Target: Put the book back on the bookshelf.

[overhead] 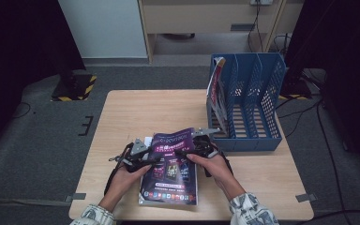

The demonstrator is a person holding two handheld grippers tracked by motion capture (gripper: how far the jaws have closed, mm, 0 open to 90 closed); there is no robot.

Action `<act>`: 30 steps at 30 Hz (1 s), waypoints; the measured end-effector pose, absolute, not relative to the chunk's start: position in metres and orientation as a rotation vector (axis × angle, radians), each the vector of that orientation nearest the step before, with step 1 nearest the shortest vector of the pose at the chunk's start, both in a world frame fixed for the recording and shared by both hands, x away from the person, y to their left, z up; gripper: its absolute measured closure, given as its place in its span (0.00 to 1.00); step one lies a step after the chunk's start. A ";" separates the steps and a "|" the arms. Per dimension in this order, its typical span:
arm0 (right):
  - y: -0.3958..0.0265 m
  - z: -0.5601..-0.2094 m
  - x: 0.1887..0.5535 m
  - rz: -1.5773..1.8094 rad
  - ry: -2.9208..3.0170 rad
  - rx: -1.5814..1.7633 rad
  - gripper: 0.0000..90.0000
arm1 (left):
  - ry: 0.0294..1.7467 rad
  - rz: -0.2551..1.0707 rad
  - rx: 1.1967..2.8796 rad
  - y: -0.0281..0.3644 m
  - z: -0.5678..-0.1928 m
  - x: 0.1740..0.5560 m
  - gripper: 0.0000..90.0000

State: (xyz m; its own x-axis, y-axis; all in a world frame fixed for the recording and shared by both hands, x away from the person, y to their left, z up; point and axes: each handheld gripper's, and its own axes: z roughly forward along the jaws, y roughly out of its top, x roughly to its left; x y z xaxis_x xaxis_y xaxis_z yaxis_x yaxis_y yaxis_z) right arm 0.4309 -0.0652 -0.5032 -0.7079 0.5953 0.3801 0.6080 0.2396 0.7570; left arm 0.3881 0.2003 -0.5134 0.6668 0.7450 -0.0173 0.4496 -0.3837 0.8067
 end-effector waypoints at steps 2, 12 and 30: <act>-0.065 -0.501 0.431 -1.528 -2.448 -1.214 0.55 | 0.925 0.447 2.040 0.200 -0.513 0.388 0.45; -0.066 -0.487 0.435 -1.618 -2.386 -1.253 0.80 | 0.938 0.434 2.023 0.200 -0.510 0.389 0.34; -0.054 -0.435 0.436 -1.856 -2.526 -1.092 0.89 | 0.969 0.383 1.886 0.220 -0.503 0.379 0.20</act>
